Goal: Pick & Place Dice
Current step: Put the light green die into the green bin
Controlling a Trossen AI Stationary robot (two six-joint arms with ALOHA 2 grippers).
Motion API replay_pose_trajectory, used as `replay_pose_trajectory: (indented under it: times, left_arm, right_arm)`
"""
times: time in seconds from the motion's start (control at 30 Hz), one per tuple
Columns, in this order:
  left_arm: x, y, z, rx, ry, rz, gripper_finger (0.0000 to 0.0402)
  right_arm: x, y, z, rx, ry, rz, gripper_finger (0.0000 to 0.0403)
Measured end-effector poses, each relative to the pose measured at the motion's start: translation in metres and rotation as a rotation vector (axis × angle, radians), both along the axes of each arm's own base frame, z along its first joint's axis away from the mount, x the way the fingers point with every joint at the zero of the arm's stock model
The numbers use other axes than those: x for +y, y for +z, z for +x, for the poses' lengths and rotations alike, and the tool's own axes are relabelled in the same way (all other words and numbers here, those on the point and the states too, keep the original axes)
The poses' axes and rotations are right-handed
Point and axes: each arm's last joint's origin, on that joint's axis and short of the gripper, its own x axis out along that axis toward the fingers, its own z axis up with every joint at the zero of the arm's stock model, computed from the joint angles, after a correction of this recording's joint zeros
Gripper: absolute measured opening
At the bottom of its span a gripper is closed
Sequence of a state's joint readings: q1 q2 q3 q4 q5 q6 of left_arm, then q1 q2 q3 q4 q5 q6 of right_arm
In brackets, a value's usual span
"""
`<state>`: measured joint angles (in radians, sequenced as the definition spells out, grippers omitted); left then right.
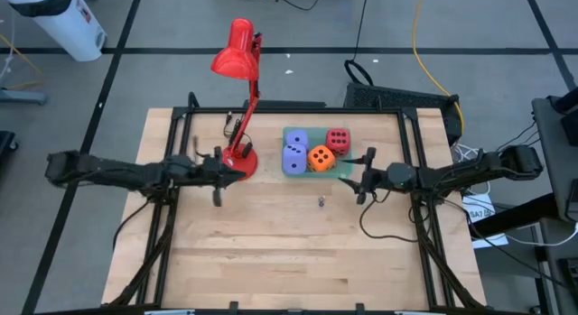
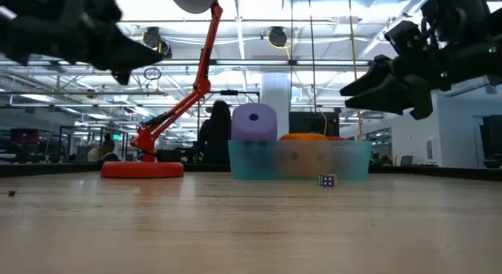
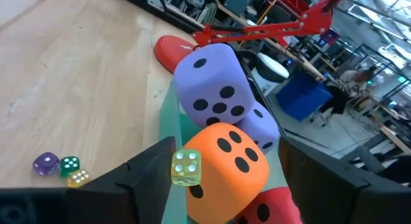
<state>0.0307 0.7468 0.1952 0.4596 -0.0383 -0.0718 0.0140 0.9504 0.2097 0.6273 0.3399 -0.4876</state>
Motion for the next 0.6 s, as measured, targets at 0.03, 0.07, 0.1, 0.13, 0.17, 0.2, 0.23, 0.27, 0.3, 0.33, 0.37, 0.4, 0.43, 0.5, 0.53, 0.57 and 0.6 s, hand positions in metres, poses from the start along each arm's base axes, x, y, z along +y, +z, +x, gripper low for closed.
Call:
replay_pose_trajectory:
  times: [0.03,0.07,0.1,0.13,0.17,0.2,0.23,0.27,0.3,0.33,0.37,0.4,0.43,0.5,0.53,0.57,0.6]
  left_arm:
    - [-0.001,0.003,0.009,0.015,0.013,-0.001,0.0004]
    - [-0.001,0.005,0.018,0.040,0.031,-0.005,0.0003]
    - [-0.002,0.007,0.028,0.067,0.045,-0.007,0.0003]
    - [-0.003,0.010,0.039,0.085,0.059,-0.011,0.0003]
    - [-0.003,0.014,0.051,0.093,0.072,-0.015,0.0004]
    - [-0.003,0.017,0.063,0.103,0.083,-0.018,0.0006]
    - [-0.004,0.020,0.074,0.113,0.085,-0.018,0.0006]
    - [-0.004,0.023,0.086,0.120,0.081,-0.013,0.0005]
    - [-0.004,0.026,0.097,0.124,0.069,-0.004,0.0003]
    - [-0.005,0.028,0.108,0.129,0.054,0.006,0.0003]
    - [-0.005,0.029,0.118,0.136,0.044,0.018,0.0003]
    - [-0.005,0.033,0.128,0.135,0.037,0.028,0.0004]
    - [-0.005,0.036,0.138,0.130,0.035,0.033,0.0005]
    - [-0.003,0.043,0.155,0.113,0.044,0.031,0.0005]
    - [-0.002,0.045,0.163,0.107,0.055,0.021,0.0005]
    - [-0.001,0.046,0.171,0.108,0.063,0.016,0.0003]
    - [0.000,0.048,0.178,0.107,0.068,0.019,0.0003]
  right_arm:
    - [0.000,0.000,0.000,-0.001,-0.009,-0.001,0.0268]
    - [-0.001,0.000,0.000,-0.002,-0.026,-0.006,0.0268]
    - [-0.001,0.000,0.000,0.002,-0.042,-0.014,0.0268]
    - [-0.002,-0.001,0.000,0.009,-0.064,-0.024,0.0269]
    - [-0.002,-0.002,0.000,0.018,-0.082,-0.037,0.0269]
    - [-0.003,-0.003,0.000,0.026,-0.098,-0.044,0.0269]
    - [-0.003,-0.003,0.001,0.032,-0.102,-0.052,0.0267]
    - [-0.003,-0.004,0.001,0.038,-0.101,-0.063,0.0265]
    - [-0.003,-0.005,0.002,0.047,-0.098,-0.075,0.0262]
    - [-0.003,-0.005,0.002,0.049,-0.096,-0.090,0.0259]
    - [-0.003,-0.004,0.003,0.041,-0.096,-0.097,0.0256]
    - [-0.003,-0.004,0.004,0.035,-0.101,-0.100,0.0253]
    - [-0.004,-0.004,0.004,0.033,-0.115,-0.105,0.0251]
    - [-0.004,-0.004,0.005,0.027,-0.122,-0.114,0.0248]
    - [-0.004,-0.004,0.005,0.028,-0.120,-0.118,0.0248]
    - [-0.004,-0.004,0.006,0.022,-0.118,-0.117,0.0248]
    - [-0.004,-0.003,0.006,0.011,-0.116,-0.116,0.0248]
